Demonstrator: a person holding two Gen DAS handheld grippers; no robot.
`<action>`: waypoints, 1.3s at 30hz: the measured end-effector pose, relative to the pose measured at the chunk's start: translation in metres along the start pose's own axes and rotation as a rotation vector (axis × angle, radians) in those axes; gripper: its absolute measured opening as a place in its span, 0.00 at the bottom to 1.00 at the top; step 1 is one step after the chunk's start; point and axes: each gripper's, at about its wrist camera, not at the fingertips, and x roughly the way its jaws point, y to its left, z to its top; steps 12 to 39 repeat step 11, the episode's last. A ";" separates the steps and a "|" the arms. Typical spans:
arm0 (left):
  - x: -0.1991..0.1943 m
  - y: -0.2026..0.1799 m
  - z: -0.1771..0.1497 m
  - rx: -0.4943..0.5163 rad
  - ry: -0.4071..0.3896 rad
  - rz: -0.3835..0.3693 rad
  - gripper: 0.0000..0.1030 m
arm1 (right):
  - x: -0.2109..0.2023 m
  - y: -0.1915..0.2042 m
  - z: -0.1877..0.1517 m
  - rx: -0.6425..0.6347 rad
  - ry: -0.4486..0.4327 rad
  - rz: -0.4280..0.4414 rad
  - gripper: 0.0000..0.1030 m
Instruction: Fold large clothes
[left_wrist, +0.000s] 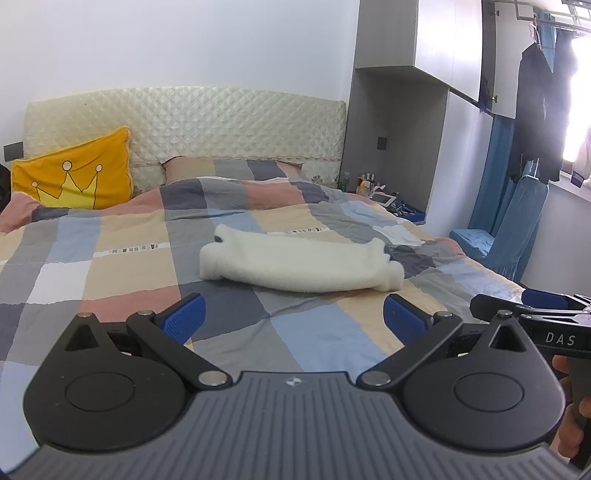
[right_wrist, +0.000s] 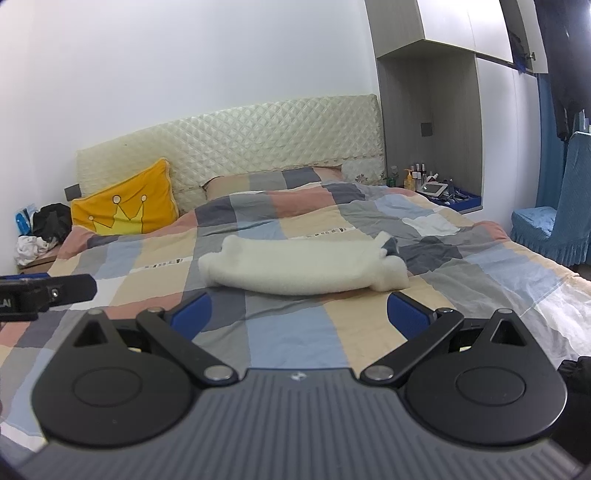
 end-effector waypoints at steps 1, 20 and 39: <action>0.000 0.000 0.000 0.000 0.001 0.000 1.00 | 0.000 0.000 0.000 0.002 0.002 -0.001 1.00; -0.001 0.001 0.000 0.000 0.002 -0.001 1.00 | -0.001 0.001 0.000 0.002 0.003 -0.004 1.00; -0.001 0.001 0.000 0.000 0.002 -0.001 1.00 | -0.001 0.001 0.000 0.002 0.003 -0.004 1.00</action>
